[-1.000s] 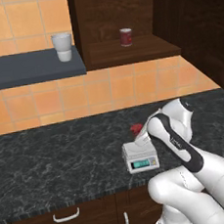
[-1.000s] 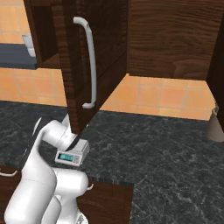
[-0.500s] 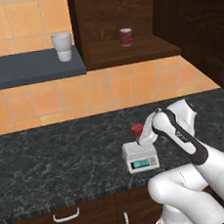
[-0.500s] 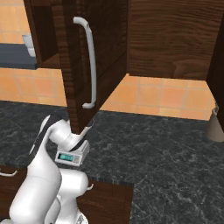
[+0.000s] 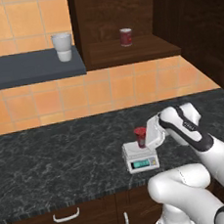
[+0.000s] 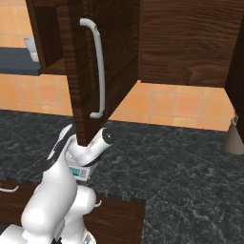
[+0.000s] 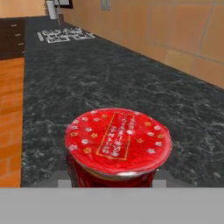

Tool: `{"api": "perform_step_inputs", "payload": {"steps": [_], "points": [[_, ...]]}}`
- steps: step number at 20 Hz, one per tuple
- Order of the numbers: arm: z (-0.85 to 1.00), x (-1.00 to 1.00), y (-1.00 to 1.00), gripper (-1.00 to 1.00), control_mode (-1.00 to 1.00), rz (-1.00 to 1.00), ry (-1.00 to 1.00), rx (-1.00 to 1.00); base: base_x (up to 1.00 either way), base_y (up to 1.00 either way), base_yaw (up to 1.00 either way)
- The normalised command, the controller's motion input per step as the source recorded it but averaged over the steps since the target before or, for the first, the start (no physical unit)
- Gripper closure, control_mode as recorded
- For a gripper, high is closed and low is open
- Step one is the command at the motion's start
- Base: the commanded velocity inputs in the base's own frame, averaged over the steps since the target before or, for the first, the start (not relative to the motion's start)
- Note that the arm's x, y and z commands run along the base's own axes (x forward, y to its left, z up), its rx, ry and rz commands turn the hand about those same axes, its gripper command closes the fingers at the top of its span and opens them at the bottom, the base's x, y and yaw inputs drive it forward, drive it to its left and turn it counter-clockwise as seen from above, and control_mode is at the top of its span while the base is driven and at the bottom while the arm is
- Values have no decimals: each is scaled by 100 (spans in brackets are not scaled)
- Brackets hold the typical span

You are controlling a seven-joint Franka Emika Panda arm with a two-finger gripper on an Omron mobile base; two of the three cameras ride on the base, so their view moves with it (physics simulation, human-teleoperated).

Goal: Pick the yogurt and place it on the digital scale for weighing, and close the cabinet.

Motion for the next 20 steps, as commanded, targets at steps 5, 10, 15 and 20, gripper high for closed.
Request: {"api": "perform_step_inputs", "payload": {"steps": [5,10,15,20], "points": [[-24,2,0,100,-100,3,0,8,0,0,0],[-32,0,4,100,-100,6,0,0,0,0,0],[-29,1,0,100,-100,4,-1,0,0,0,0],[0,3,0,100,-100,0,-4,2,0,0,0]]}}
